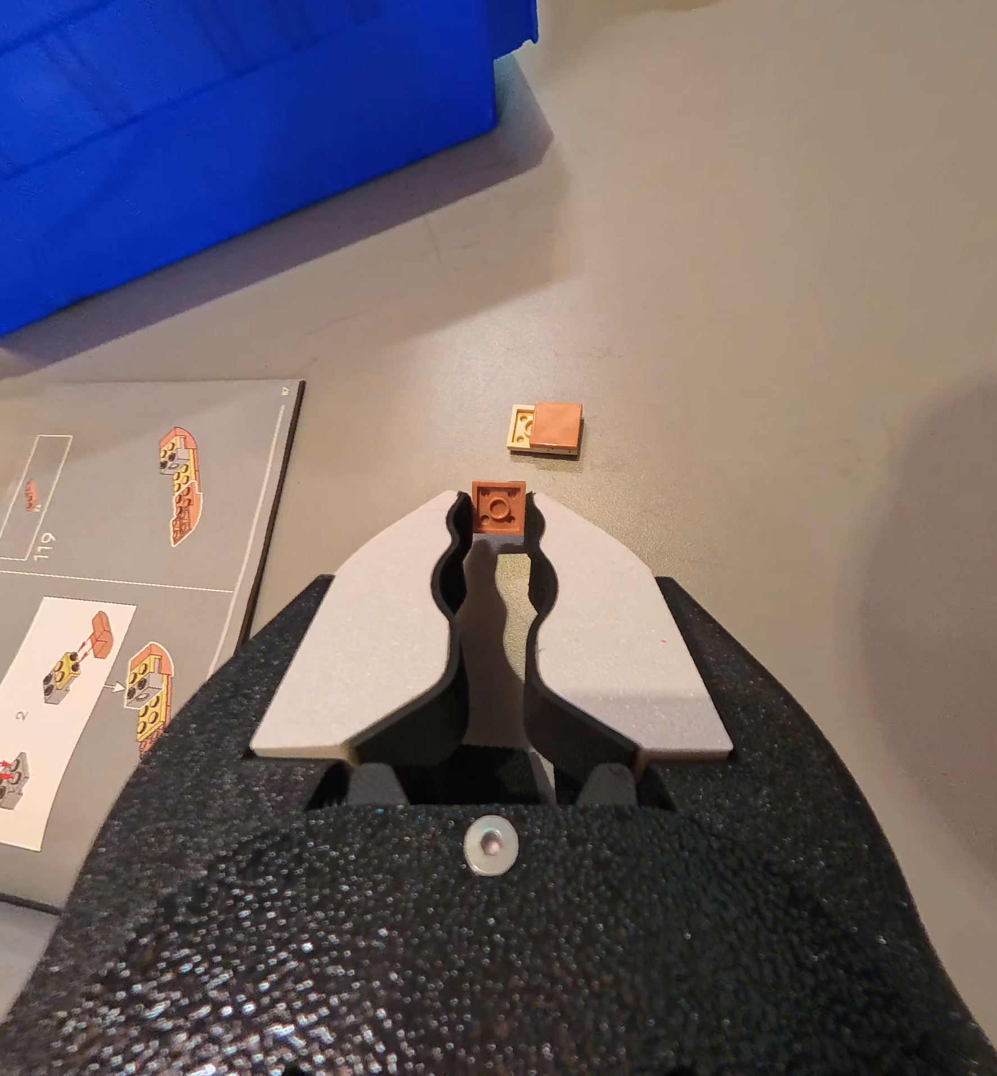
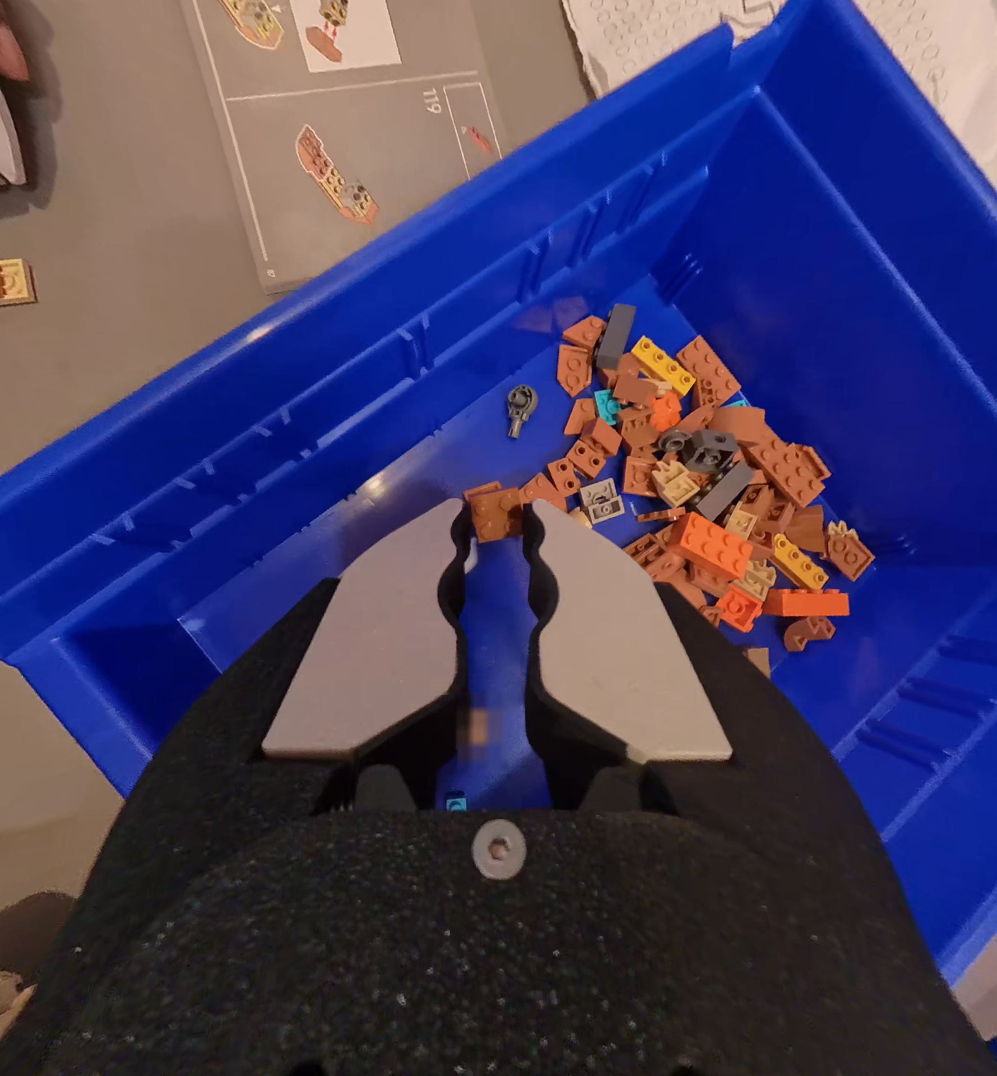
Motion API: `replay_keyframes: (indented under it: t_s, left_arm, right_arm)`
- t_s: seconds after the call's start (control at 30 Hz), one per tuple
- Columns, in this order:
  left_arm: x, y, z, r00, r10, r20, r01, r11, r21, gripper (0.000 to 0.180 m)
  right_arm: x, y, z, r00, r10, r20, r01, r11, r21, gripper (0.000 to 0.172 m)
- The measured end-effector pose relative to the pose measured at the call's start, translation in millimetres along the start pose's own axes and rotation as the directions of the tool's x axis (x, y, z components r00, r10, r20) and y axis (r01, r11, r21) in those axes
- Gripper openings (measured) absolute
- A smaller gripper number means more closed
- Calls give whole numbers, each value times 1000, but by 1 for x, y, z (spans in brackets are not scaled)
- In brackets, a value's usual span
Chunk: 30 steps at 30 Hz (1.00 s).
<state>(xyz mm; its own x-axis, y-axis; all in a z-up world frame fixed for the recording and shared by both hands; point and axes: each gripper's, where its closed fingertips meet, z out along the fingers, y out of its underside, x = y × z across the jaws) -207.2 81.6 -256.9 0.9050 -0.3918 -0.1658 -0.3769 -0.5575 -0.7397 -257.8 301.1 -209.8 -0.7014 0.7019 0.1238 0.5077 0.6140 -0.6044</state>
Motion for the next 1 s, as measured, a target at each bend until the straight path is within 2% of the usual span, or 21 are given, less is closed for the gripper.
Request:
replay_keyframes:
  t_s: [0.1, 0.13, 0.2, 0.3, 0.37, 0.43, 0.57, 0.8, 1.0]
  left_arm:
    - [0, 0, 0, 1000, -1, -2, 1, 1000, 0, 17]
    - [0, 0, 0, 1000, -1, -2, 1, 1000, 0, 17]
    - [0, 0, 0, 1000, 0, 0, 0, 1000, 0, 17]
    - [0, 0, 0, 1000, 0, 0, 0, 1000, 0, 17]
    - [0, 0, 0, 1000, 0, 0, 0, 1000, 0, 17]
    - [0, 0, 0, 1000, 2, 2, -2, 1000, 1, 17]
    - [0, 0, 0, 1000, 3, 1, -3, 1000, 1, 17]
    - [1, 0, 0, 1000, 4, 0, -4, 1000, 1, 17]
    - [1, 0, 0, 1000, 3, 0, -3, 1000, 1, 17]
  right_arm:
    - [-4, -6, -3, 999, -44, -11, 45, 998, 39, 17]
    - [-9, -12, -6, 999, -39, 23, 37, 995, 91, 17]
    - [-24, -37, -21, 986, 9, 164, -56, 957, 285, 17]
    - [-35, -70, -66, 893, 47, 447, -310, 786, 535, 17]
    - [-32, -81, -93, 817, 45, 575, -456, 662, 595, 17]
    - [-28, -83, -105, 793, 37, 609, -504, 602, 620, 16]
    - [-28, -82, -113, 800, 12, 600, -492, 585, 645, 16]
    - [-30, -82, -111, 808, 5, 589, -475, 598, 646, 16]
    - [-28, -77, -102, 834, 17, 552, -434, 639, 636, 17]
